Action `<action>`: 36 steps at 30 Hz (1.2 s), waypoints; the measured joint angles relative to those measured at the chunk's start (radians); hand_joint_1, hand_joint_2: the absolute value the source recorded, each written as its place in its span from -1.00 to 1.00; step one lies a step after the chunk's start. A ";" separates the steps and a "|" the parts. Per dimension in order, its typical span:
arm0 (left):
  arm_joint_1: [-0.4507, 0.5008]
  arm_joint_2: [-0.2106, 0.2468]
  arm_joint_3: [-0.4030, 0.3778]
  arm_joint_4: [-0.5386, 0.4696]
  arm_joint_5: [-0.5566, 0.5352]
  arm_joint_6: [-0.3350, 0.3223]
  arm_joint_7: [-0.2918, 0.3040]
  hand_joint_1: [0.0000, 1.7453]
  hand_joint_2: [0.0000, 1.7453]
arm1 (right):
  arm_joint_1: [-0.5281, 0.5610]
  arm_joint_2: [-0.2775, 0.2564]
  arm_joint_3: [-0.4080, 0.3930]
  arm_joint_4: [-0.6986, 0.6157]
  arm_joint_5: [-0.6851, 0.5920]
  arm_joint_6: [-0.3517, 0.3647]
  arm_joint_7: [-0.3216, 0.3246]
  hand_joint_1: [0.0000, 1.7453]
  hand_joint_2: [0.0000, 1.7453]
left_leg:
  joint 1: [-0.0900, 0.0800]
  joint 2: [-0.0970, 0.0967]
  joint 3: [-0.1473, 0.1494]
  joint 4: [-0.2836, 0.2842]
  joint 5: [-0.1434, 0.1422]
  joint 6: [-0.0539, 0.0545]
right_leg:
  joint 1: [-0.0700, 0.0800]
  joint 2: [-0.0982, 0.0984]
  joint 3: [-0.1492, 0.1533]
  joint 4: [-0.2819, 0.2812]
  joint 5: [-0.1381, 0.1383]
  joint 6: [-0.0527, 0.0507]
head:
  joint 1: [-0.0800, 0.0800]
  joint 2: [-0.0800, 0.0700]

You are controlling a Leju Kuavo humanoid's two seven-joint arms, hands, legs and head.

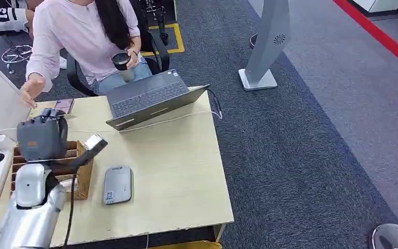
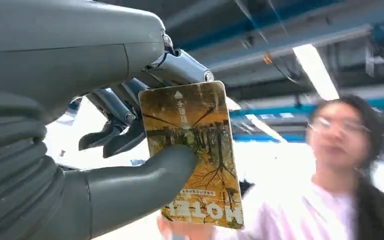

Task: Pass the card to the sensor for recognition and then transmit it.

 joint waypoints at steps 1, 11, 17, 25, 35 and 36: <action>-0.007 0.005 0.006 0.000 0.002 0.001 0.001 1.00 1.00 | 0.000 0.000 0.000 0.000 0.000 0.000 0.000 -1.00 1.00 | 0.000 -0.001 0.000 0.000 0.000 0.000 | 0.000 0.000 0.000 0.000 0.000 0.000 | 0.000 0.000; -0.224 0.108 0.102 0.199 -0.002 0.083 -0.042 -0.20 1.00 | -0.006 0.000 0.025 0.000 0.010 0.003 0.010 -1.00 1.00 | 0.001 0.000 0.000 0.000 0.001 -0.001 | 0.001 0.001 0.000 0.000 0.000 0.000 | 0.001 0.000; -0.230 0.104 0.114 0.256 0.003 0.042 -0.030 -1.00 1.00 | -0.008 0.000 0.026 0.000 0.002 0.003 0.012 -1.00 1.00 | 0.001 0.001 -0.001 0.000 0.001 -0.001 | 0.001 0.001 -0.001 0.000 0.000 0.000 | 0.001 0.000; -0.217 0.094 0.115 0.277 0.034 0.048 -0.041 -1.00 1.00 | -0.008 0.000 0.027 0.000 -0.006 0.004 0.018 -1.00 1.00 | 0.001 0.001 -0.001 0.000 0.000 -0.001 | 0.001 0.001 -0.001 0.000 0.000 0.000 | 0.002 0.000; 0.011 0.046 0.115 0.035 0.127 0.070 -0.127 -1.00 1.00 | -0.005 0.000 0.026 0.000 -0.056 -0.002 0.009 -1.00 1.00 | 0.000 0.003 -0.001 0.000 -0.001 0.000 | 0.000 0.002 -0.001 0.000 0.000 0.000 | 0.001 0.000; 0.064 0.031 0.114 -0.019 0.132 0.073 -0.135 -1.00 1.00 | -0.005 0.000 0.025 0.000 -0.065 -0.004 0.008 -1.00 1.00 | 0.000 0.004 -0.001 0.000 -0.001 0.000 | 0.000 0.002 -0.001 0.000 0.000 0.000 | 0.002 0.000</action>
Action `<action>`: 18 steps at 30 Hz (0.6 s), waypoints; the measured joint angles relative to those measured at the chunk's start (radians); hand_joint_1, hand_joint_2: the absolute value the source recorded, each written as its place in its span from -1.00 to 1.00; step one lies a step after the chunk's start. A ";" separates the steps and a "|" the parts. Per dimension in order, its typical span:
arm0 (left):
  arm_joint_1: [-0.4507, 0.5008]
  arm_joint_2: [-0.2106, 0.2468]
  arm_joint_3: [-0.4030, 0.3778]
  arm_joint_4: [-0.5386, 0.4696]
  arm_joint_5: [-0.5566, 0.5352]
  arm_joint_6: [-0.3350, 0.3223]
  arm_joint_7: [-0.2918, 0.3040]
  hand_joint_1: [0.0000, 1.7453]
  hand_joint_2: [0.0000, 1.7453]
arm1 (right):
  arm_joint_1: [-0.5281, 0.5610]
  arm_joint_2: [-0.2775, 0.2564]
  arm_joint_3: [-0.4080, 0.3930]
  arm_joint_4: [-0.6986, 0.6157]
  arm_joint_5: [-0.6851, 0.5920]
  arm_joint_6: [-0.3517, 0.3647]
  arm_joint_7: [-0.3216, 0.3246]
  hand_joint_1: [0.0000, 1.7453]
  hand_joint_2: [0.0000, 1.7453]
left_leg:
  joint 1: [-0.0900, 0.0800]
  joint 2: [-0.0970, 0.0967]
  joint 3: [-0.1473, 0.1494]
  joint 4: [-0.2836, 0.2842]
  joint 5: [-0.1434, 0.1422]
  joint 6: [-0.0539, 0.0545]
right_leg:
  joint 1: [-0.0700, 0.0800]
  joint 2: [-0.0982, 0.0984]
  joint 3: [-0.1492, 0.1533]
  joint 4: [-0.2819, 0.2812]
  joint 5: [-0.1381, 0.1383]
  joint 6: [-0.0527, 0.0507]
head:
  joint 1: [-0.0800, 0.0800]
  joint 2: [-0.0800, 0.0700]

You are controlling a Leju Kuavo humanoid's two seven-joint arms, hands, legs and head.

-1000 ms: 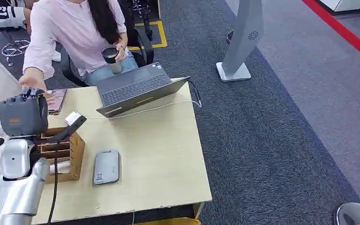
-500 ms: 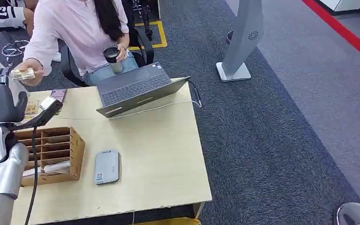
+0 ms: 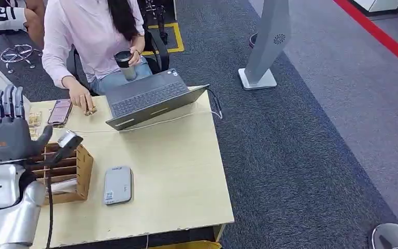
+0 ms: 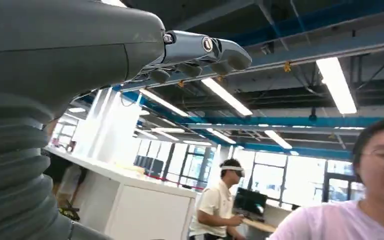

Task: Pass the card to the sensor for recognition and then transmit it.

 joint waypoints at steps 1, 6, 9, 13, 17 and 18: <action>0.053 -0.009 0.000 -0.044 0.003 0.002 -0.006 -1.00 1.00 | 0.002 0.000 0.000 0.000 -0.007 -0.002 0.000 -1.00 1.00 | 0.000 0.001 0.000 0.000 -0.001 0.000 | 0.000 0.001 0.000 0.000 0.000 0.000 | 0.000 0.000; 0.316 -0.040 -0.029 -0.297 0.005 0.012 -0.027 -1.00 1.00 | 0.012 0.010 -0.010 0.000 -0.049 -0.022 -0.006 -1.00 1.00 | -0.001 0.003 0.000 0.000 -0.004 0.001 | -0.001 0.002 -0.001 0.000 -0.002 0.001 | -0.001 0.000; 0.429 -0.045 -0.050 -0.373 -0.003 -0.005 -0.027 -1.00 1.00 | 0.017 0.014 -0.023 0.000 -0.066 -0.032 -0.010 -1.00 1.00 | -0.001 0.002 0.000 0.000 -0.004 0.002 | -0.001 0.002 -0.001 0.000 -0.003 0.001 | -0.001 0.000; 0.569 -0.034 -0.069 -0.460 -0.027 -0.190 0.038 -1.00 1.00 | 0.023 0.016 -0.037 0.000 -0.093 -0.040 -0.020 -1.00 1.00 | -0.001 0.002 0.000 0.000 -0.005 0.001 | -0.001 0.002 -0.001 0.000 -0.004 0.001 | -0.001 0.000; 0.647 -0.003 -0.073 -0.493 -0.015 -0.276 0.092 -1.00 1.00 | 0.025 0.017 -0.048 0.000 -0.097 -0.043 -0.024 -1.00 1.00 | 0.000 0.001 0.000 0.000 -0.005 0.001 | -0.001 0.000 -0.001 0.000 -0.004 0.001 | 0.000 0.000; 0.657 0.005 -0.073 -0.495 -0.012 -0.289 0.100 -1.00 1.00 | 0.025 0.017 -0.049 0.000 -0.097 -0.043 -0.023 -1.00 1.00 | 0.000 0.001 0.000 0.000 -0.005 0.001 | -0.001 0.000 -0.001 0.000 -0.004 0.001 | -0.001 0.000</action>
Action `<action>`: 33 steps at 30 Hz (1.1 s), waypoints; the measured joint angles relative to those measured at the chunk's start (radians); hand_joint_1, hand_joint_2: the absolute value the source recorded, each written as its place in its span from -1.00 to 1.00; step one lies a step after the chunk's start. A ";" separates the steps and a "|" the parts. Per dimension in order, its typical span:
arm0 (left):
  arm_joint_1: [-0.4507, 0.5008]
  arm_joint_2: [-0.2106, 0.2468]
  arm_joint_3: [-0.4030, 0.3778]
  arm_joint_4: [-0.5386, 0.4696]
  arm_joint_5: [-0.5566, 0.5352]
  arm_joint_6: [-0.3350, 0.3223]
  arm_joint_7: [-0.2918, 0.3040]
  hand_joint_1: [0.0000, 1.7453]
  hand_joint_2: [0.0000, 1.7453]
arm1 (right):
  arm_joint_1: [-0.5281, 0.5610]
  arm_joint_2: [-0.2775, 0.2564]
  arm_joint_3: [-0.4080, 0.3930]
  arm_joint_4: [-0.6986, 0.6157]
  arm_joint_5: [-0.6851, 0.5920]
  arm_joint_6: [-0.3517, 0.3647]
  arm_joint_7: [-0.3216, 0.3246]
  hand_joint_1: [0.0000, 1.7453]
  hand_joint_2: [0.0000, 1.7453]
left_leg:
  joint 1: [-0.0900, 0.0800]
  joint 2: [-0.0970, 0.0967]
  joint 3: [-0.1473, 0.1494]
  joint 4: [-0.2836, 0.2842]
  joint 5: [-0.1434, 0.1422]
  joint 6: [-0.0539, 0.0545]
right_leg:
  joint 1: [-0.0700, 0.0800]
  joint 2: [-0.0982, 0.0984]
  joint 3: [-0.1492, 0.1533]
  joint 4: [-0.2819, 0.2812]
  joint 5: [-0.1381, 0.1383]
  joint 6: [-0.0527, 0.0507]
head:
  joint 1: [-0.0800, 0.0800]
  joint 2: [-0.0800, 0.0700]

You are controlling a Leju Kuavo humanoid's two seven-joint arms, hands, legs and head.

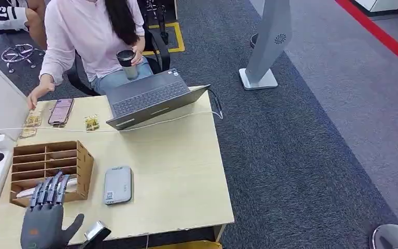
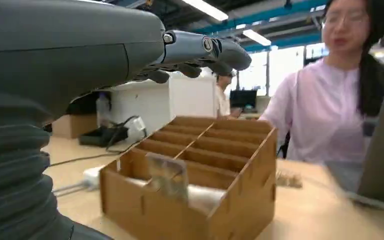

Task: Pass the card to the sensor for recognition and then transmit it.

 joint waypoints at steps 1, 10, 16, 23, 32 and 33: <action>0.007 0.007 0.000 0.000 0.002 -0.016 0.007 -1.00 1.00 | 0.000 0.000 0.000 0.000 0.000 0.000 0.000 -1.00 1.00 | 0.000 0.000 0.000 0.000 0.000 0.000 | 0.000 0.000 0.000 0.000 0.000 0.000 | 0.000 0.000; 0.005 0.027 0.008 0.002 0.031 -0.057 0.022 -1.00 1.00 | 0.000 0.002 -0.001 0.000 0.005 -0.001 0.003 -1.00 1.00 | 0.000 0.000 0.000 0.000 0.000 0.000 | 0.000 0.000 0.001 0.000 0.000 0.000 | 0.000 0.000; -0.056 0.029 0.042 0.028 0.056 -0.086 0.021 -1.00 1.00 | -0.002 0.002 0.000 0.000 0.015 0.006 0.013 -1.00 1.00 | 0.000 -0.001 0.000 0.000 0.000 0.000 | 0.000 -0.001 0.001 0.000 0.000 0.000 | 0.000 0.000; -0.126 0.032 0.067 0.083 0.051 -0.114 0.022 -1.00 1.00 | -0.003 0.002 0.002 0.000 0.019 0.012 0.015 -1.00 1.00 | 0.000 -0.001 0.000 0.000 0.001 0.000 | 0.000 -0.001 0.001 0.000 0.000 0.000 | 0.000 0.000; -0.143 0.032 0.069 0.109 0.037 -0.130 0.037 -1.00 1.00 | -0.004 0.002 0.009 0.000 0.022 0.012 0.015 -1.00 1.00 | 0.000 -0.001 0.000 0.000 0.001 0.000 | 0.000 -0.001 0.001 0.000 0.000 0.000 | 0.000 0.000; -0.143 0.032 0.069 0.110 0.037 -0.130 0.037 -1.00 1.00 | -0.004 0.002 0.009 0.000 0.022 0.012 0.015 -1.00 1.00 | 0.000 -0.001 0.000 0.000 0.001 0.000 | 0.000 -0.001 0.001 0.000 0.000 0.000 | 0.000 0.000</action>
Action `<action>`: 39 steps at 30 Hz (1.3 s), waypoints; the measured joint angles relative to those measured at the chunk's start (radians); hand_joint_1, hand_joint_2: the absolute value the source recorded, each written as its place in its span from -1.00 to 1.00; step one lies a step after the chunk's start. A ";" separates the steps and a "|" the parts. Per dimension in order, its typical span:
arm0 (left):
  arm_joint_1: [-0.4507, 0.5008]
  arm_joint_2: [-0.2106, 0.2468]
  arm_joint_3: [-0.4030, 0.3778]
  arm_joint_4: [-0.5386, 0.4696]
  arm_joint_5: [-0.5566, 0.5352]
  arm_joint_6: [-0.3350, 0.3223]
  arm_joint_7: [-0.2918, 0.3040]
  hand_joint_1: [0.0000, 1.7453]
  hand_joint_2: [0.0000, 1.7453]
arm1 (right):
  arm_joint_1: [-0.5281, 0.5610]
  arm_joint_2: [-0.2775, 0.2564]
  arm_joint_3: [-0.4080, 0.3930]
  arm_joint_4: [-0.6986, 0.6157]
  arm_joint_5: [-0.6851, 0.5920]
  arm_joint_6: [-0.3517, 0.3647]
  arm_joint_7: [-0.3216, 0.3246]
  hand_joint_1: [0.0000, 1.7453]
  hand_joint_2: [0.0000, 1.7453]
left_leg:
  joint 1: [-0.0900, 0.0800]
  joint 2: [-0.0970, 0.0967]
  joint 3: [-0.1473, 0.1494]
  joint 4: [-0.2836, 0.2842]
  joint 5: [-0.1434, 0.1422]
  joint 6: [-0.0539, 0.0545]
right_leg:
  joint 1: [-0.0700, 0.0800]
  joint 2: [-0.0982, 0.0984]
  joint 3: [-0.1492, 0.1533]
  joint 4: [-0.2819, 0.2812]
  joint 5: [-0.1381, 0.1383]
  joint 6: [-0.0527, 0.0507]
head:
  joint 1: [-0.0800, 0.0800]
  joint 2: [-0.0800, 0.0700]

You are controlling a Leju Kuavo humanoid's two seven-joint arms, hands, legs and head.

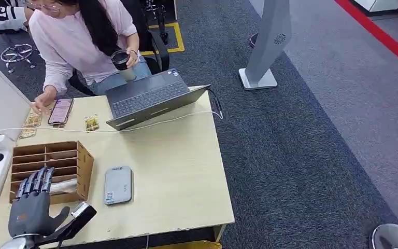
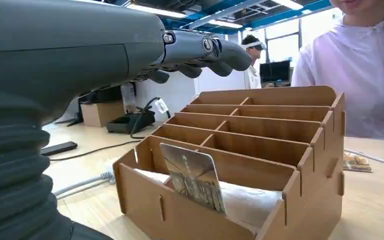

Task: Pass the card to the sensor for recognition and then transmit it.

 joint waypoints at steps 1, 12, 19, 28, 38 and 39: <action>0.000 0.000 0.000 0.000 0.000 0.000 0.000 -1.00 1.00 | 0.000 0.000 0.000 0.000 0.000 0.000 0.000 -1.00 1.00 | 0.000 0.000 0.000 0.000 0.000 0.000 | 0.000 0.000 0.000 0.000 0.000 0.000 | 0.000 0.000; 0.008 0.002 0.038 0.001 0.003 0.006 0.021 -1.00 1.00 | -0.001 0.000 0.011 0.000 -0.007 0.000 0.000 -1.00 1.00 | 0.000 0.000 0.000 0.000 0.000 0.000 | 0.000 0.000 0.000 0.000 0.000 0.000 | 0.000 0.000; 0.014 0.003 0.063 0.001 0.003 0.006 0.021 -1.00 1.00 | -0.001 0.000 0.014 0.000 -0.008 0.000 0.000 -1.00 1.00 | 0.000 0.000 0.000 0.000 0.000 0.000 | 0.000 0.000 0.000 0.000 0.000 0.000 | 0.000 0.000; 0.013 0.002 0.063 0.001 -0.004 -0.002 0.021 -1.00 1.00 | -0.002 0.000 0.015 0.000 -0.013 0.000 0.000 -1.00 1.00 | 0.000 0.000 0.000 0.000 0.000 0.000 | 0.000 0.000 0.000 0.000 0.000 0.000 | 0.000 0.000; -0.005 -0.004 0.063 0.005 -0.026 -0.014 0.021 -1.00 1.00 | -0.002 0.000 0.017 0.000 -0.008 0.001 0.000 -1.00 1.00 | 0.000 0.000 0.000 0.000 0.000 0.000 | 0.000 0.000 0.000 0.000 0.000 0.000 | 0.000 0.000; -0.008 -0.004 0.063 0.007 -0.027 -0.016 0.021 -1.00 1.00 | -0.002 0.000 0.018 0.000 -0.008 0.001 0.000 -1.00 1.00 | 0.000 0.000 0.000 0.000 0.000 0.000 | 0.000 0.000 0.000 0.000 0.000 0.000 | 0.000 0.000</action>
